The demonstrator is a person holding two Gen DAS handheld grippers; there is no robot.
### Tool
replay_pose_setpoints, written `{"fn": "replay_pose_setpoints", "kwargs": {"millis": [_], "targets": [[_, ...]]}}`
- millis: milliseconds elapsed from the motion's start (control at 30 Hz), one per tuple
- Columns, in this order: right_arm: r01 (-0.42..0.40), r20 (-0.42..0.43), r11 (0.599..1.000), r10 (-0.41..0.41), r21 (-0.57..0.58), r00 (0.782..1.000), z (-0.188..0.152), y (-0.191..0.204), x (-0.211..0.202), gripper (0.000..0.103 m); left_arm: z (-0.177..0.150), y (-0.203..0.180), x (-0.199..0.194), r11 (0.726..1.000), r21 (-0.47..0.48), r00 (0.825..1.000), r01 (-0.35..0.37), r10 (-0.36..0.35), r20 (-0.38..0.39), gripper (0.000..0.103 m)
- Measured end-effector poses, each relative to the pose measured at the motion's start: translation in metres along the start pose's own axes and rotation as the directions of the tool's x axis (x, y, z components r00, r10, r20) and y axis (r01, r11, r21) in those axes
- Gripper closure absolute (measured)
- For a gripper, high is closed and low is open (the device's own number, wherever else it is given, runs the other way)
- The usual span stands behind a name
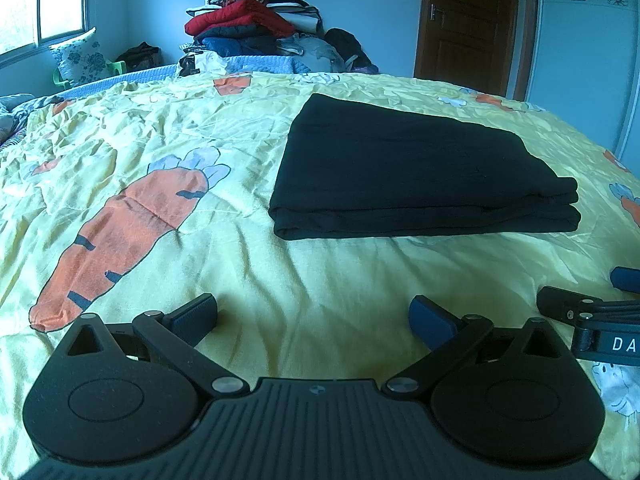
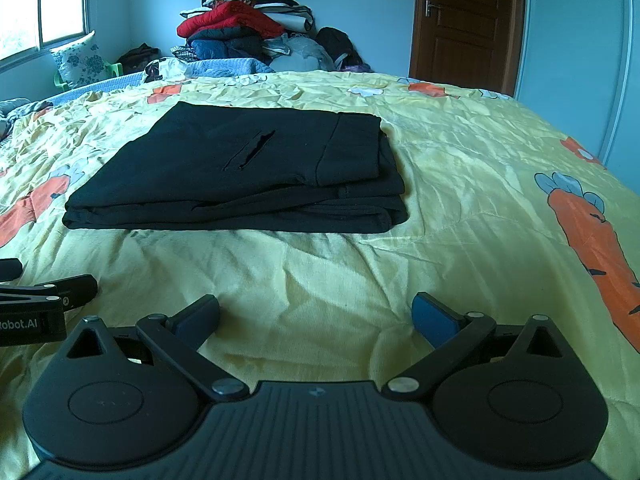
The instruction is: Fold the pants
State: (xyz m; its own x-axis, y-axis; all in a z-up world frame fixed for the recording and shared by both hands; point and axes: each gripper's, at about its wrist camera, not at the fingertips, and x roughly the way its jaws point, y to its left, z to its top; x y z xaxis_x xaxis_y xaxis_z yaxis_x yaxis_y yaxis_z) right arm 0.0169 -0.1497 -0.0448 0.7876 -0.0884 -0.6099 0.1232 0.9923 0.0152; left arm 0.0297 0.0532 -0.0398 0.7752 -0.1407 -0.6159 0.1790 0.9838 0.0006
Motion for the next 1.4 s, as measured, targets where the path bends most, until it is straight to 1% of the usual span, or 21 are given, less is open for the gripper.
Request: {"fn": "replay_pose_setpoints", "kwargs": {"millis": [200, 1033, 1400], "targets": [[0.0, 0.0, 1.0, 0.0, 0.0, 1.0, -0.0001, 0.0, 0.0, 0.0, -0.0019, 0.0016, -0.0008, 1.0, -0.014, 1.0, -0.02, 0.02, 0.0, 0.0], [0.0, 0.0, 1.0, 0.0, 0.001, 1.0, -0.0003, -0.0001, -0.0003, 0.0, -0.0011, 0.0005, 0.0002, 1.0, -0.011, 1.0, -0.017, 0.017, -0.002, 0.0], [-0.001, 0.0, 1.0, 0.001, 0.001, 1.0, -0.0004, -0.0001, -0.0001, 0.0, -0.002, -0.0012, -0.0008, 0.999, -0.016, 1.0, -0.028, 0.028, -0.003, 0.0]]}}
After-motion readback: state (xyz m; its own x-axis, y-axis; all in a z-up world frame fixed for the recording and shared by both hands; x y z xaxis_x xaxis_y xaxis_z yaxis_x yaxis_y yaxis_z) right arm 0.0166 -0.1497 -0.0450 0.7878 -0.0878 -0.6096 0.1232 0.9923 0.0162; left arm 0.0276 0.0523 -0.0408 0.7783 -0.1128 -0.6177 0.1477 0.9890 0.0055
